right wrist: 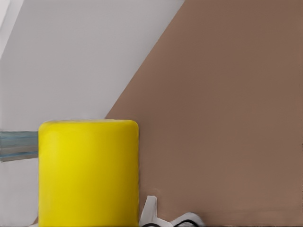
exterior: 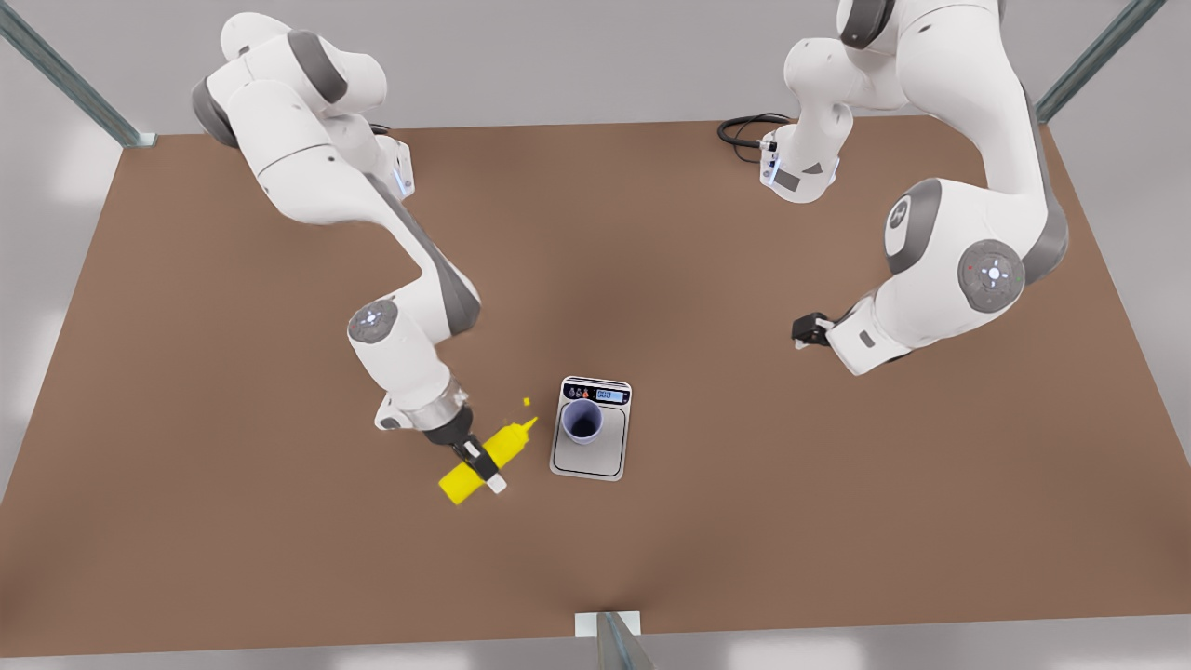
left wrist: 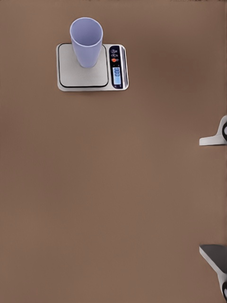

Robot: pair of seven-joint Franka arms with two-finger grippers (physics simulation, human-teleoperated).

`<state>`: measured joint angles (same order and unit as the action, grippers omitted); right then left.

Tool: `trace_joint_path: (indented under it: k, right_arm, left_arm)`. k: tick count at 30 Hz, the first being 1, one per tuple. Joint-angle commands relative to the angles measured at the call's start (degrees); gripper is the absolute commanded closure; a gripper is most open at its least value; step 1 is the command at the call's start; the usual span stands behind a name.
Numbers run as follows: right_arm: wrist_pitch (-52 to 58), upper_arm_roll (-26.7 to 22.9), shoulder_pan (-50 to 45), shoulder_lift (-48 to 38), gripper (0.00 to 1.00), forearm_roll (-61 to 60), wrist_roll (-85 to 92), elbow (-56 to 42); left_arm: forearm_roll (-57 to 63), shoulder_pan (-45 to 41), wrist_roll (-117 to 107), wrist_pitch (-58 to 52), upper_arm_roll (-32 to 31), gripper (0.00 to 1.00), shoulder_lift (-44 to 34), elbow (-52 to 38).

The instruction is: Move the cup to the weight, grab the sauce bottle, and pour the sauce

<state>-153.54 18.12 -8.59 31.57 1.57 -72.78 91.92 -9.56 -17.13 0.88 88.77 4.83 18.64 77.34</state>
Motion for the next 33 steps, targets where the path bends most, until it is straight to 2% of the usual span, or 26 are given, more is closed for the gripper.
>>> trace_joint_path:
  k: [1, 3, 7, 12, 15, 17, 19, 20, 23, 28, 33]
  right_arm:
    - [-2.37, 0.16, 0.07, -0.36, 0.79, -3.23, 1.59, 0.36]
    - [-2.11, -0.37, -0.38, -1.16, 0.79, -9.83, 1.50, -0.96]
    - [-0.53, -0.37, 1.82, -4.32, 0.79, -21.43, 3.96, 2.29]
    - [8.26, -0.28, 8.50, -9.24, 0.79, -46.65, 14.94, 8.88]
    - [12.30, 0.16, 12.37, -9.07, 0.79, -51.31, 16.35, 9.77]
    - [16.08, 0.16, 15.00, -8.54, 0.79, -58.87, 22.85, 10.73]
    - [19.86, 0.51, 18.17, -6.78, 0.79, -61.42, 23.47, 10.82]
    - [20.48, 4.29, 21.51, -5.64, 0.79, -62.04, 24.26, 10.91]
    - [24.96, 4.29, 23.97, -1.16, 0.79, -63.71, 26.19, 10.47]
    - [33.75, 4.29, 29.95, 0.78, 0.79, -73.73, 29.80, 12.40]
    - [41.66, 3.94, 36.27, 7.89, 0.79, -75.40, 36.04, 12.23]
  left_arm:
    - [-0.37, -0.01, 0.00, 0.00, 0.00, 0.00, 0.00, 0.00]
    - [-0.28, -0.01, -0.09, 0.00, 0.00, 0.00, 0.00, 0.00]
    - [-0.28, -0.01, -0.18, 0.00, 0.00, 0.00, 0.08, 0.00]
    - [-0.28, -0.01, -0.18, 0.00, 0.09, 0.00, 0.08, 0.00]
    - [-0.28, -0.01, -0.18, 0.00, 0.00, 0.00, 0.17, 0.00]
    - [-0.37, -0.01, -0.18, 0.00, 0.00, 0.00, 0.44, 0.00]
    - [-0.37, -0.01, -0.18, 0.00, 0.00, 0.00, 0.52, 0.00]
    - [-0.37, -0.01, -0.18, 0.00, 0.00, 0.00, 0.44, 0.00]
    - [-0.37, -0.01, -0.09, 0.00, 0.00, 0.00, 0.52, 0.00]
    - [-0.37, -0.01, -0.09, 0.00, -0.09, 0.00, 0.44, 0.00]
    - [-0.37, -0.01, -0.09, 0.00, -0.09, 0.00, 0.52, 0.00]
